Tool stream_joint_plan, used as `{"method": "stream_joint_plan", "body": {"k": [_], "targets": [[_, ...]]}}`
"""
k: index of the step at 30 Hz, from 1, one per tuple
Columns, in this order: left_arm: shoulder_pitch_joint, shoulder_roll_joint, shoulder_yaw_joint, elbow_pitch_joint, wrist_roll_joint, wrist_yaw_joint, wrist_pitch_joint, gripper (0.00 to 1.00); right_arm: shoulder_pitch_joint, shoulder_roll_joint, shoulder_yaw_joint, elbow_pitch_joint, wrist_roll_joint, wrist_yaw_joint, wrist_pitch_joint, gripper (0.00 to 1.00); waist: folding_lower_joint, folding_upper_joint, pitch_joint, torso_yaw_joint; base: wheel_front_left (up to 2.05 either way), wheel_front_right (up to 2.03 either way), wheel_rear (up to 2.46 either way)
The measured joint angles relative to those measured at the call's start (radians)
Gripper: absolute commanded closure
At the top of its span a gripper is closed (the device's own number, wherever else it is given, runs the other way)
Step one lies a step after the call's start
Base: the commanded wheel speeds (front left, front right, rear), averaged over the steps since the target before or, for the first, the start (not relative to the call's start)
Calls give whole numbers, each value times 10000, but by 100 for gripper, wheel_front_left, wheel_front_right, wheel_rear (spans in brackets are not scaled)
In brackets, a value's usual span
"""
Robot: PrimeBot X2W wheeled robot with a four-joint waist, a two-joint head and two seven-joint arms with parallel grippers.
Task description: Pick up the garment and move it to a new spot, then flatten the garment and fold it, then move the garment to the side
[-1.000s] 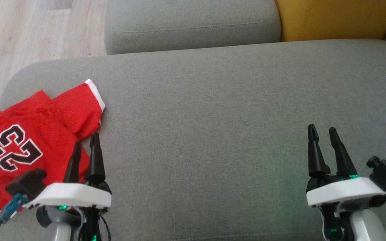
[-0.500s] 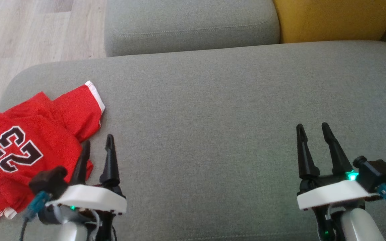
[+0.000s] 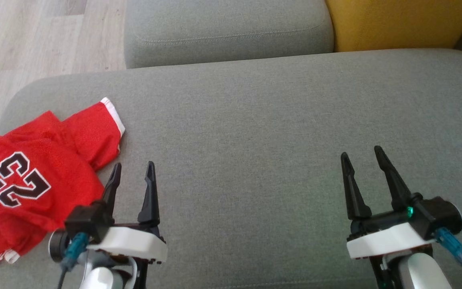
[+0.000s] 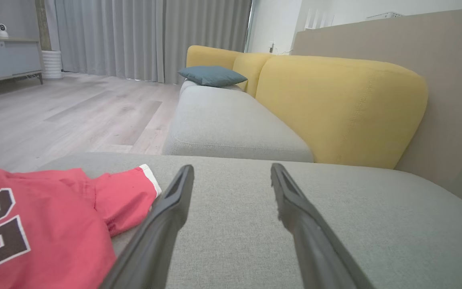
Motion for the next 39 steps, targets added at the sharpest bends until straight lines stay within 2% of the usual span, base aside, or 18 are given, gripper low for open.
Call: {"method": "stream_joint_plan", "body": {"k": [7, 12, 22, 30, 39], "targets": [[6, 17, -63, -268, 382, 176, -217, 0, 7, -2, -6, -81, -255, 0, -219, 0, 0, 0, -2, 67, 0, 0, 0], [85, -104, 146, -430, 690, 142, -383, 0, 113, -4, -136, -40, 529, 0, -322, 0, 0, 0, -23, 101, 0, 0, 0], [626, -408, 690, -428, 1546, -362, -614, 0, 409, -2, -445, 696, 1200, 0, -614, 0, 0, 0, -72, 114, 0, 0, 0], [625, -426, 700, -38, 1584, -631, -614, 0, 405, -4, -752, 1007, 1542, 0, -614, 0, 0, 0, -91, 78, 0, 0, 0], [622, -435, 686, 8, 1406, -545, -614, 0, 400, -2, -748, 1106, 1622, 0, -614, 0, 0, 0, -80, 196, 0, 0, 0]]}}
